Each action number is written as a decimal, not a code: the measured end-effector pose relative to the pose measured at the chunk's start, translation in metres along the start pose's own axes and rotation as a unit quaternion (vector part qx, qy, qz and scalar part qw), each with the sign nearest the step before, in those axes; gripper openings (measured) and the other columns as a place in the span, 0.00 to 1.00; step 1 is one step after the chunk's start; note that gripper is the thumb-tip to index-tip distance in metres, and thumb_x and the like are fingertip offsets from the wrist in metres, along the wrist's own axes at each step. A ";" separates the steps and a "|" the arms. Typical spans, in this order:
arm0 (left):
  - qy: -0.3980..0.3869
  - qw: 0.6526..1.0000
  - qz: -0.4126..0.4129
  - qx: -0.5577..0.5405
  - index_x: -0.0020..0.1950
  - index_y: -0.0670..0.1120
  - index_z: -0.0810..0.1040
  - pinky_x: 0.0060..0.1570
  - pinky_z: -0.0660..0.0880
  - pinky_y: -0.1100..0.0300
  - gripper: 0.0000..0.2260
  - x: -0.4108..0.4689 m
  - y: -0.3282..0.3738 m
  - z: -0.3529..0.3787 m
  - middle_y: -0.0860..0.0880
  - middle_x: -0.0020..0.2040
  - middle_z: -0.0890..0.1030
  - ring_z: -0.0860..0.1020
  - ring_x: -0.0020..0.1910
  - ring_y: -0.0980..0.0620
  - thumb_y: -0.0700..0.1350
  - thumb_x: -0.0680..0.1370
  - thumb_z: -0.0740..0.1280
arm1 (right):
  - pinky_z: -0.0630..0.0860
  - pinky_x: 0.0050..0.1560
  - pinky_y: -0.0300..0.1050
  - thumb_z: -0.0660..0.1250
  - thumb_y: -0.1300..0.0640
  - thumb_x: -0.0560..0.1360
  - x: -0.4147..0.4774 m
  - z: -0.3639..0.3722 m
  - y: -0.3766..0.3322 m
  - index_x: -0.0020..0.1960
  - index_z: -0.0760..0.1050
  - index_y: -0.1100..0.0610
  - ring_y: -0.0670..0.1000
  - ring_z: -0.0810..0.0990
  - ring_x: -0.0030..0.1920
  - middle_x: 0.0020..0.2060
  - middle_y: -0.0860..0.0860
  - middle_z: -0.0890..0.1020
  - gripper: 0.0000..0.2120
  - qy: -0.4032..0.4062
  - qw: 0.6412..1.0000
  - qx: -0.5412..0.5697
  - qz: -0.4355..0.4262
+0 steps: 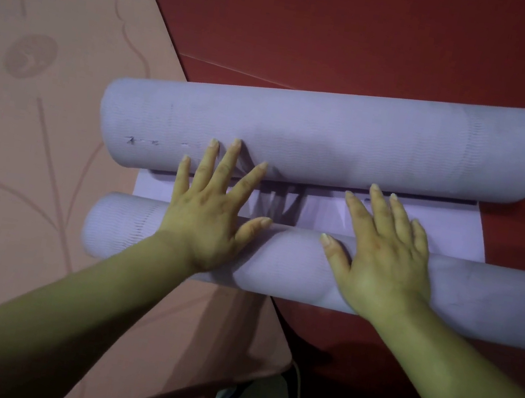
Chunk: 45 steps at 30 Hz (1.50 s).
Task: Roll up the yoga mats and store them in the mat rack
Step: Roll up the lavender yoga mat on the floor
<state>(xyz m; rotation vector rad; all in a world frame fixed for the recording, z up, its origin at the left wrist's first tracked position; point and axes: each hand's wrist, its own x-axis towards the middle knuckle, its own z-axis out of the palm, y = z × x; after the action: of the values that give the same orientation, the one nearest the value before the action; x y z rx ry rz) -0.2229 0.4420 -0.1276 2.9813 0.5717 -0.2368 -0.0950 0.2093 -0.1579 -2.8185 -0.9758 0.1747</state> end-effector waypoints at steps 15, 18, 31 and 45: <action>-0.034 0.999 -0.021 -0.017 0.83 0.61 0.43 0.78 0.43 0.35 0.40 -0.004 0.008 0.007 0.49 0.83 0.37 0.37 0.82 0.45 0.77 0.74 0.37 | 0.52 0.79 0.61 0.44 0.30 0.76 0.020 -0.009 0.001 0.82 0.53 0.44 0.56 0.50 0.82 0.83 0.50 0.50 0.37 -0.038 0.999 0.018 0.005; -0.030 0.999 -0.022 -0.017 0.83 0.61 0.44 0.78 0.44 0.35 0.40 0.001 0.007 0.005 0.49 0.83 0.37 0.37 0.82 0.45 0.77 0.74 0.37 | 0.51 0.79 0.61 0.42 0.30 0.76 0.026 -0.010 0.002 0.82 0.50 0.43 0.55 0.46 0.82 0.83 0.48 0.46 0.37 -0.047 0.999 0.020 0.005; -0.015 0.999 -0.021 -0.024 0.83 0.60 0.45 0.78 0.42 0.35 0.38 0.024 0.001 0.003 0.48 0.83 0.37 0.36 0.81 0.44 0.74 0.76 0.40 | 0.49 0.80 0.60 0.46 0.31 0.77 0.046 -0.011 0.004 0.82 0.54 0.45 0.56 0.48 0.82 0.83 0.49 0.48 0.36 -0.020 0.999 0.042 -0.001; 0.016 0.999 -0.020 -0.029 0.83 0.60 0.47 0.77 0.43 0.35 0.35 0.050 -0.005 0.001 0.47 0.84 0.39 0.38 0.82 0.42 0.71 0.78 0.45 | 0.50 0.79 0.59 0.49 0.34 0.78 0.070 -0.014 0.005 0.81 0.56 0.46 0.55 0.48 0.82 0.83 0.50 0.49 0.34 0.001 0.998 0.054 -0.008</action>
<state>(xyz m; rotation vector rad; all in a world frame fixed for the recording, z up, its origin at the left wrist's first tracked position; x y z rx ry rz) -0.1790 0.4643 -0.1370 2.9250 0.6300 -0.1726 -0.0345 0.2474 -0.1493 -2.7111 -0.9571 0.2157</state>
